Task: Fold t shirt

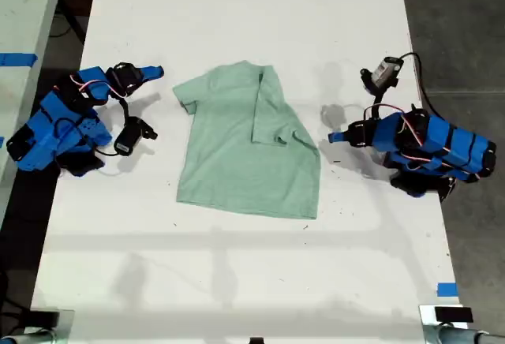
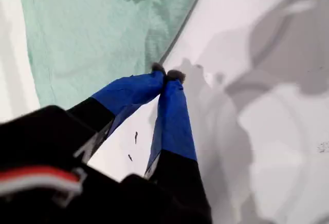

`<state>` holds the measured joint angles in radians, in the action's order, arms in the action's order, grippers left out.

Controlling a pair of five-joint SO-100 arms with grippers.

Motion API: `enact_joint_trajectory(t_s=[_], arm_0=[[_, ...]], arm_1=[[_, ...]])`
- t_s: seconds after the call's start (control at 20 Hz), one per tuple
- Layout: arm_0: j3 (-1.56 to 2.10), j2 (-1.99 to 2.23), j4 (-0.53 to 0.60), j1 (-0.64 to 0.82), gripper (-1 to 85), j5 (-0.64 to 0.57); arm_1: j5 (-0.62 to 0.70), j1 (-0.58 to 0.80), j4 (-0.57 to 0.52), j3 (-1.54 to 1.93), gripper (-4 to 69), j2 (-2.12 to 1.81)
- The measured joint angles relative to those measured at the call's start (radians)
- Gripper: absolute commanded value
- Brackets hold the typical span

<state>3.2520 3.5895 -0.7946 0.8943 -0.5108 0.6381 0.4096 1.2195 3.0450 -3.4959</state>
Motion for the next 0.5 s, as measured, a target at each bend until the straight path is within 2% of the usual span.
enact_joint_trajectory(t_s=[0.5], arm_0=[[0.000,0.000,-0.008,0.009,-0.3,0.000]], arm_1=[[-0.008,0.012,0.000,0.000,1.2,0.000]])
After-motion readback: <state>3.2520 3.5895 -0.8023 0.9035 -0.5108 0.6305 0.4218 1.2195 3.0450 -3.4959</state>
